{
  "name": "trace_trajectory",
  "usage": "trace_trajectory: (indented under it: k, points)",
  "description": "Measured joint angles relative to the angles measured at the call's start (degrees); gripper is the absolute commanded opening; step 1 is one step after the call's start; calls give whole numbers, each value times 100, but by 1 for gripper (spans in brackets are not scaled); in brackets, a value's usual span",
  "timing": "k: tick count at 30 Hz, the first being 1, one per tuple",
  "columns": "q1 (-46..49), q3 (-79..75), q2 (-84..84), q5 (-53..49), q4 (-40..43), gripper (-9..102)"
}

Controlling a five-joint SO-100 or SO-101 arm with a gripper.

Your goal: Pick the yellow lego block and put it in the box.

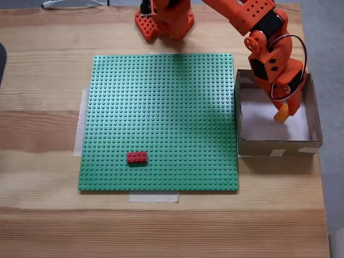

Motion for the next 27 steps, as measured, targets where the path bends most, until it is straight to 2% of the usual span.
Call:
trace_trajectory:
  k: [12, 20, 27]
  points:
    - [-88, 0, -176, 9, -141, -1]
    - [-97, -53, -185, 334, 316, -1]
    - [-114, -62, -185, 325, 316, -1]
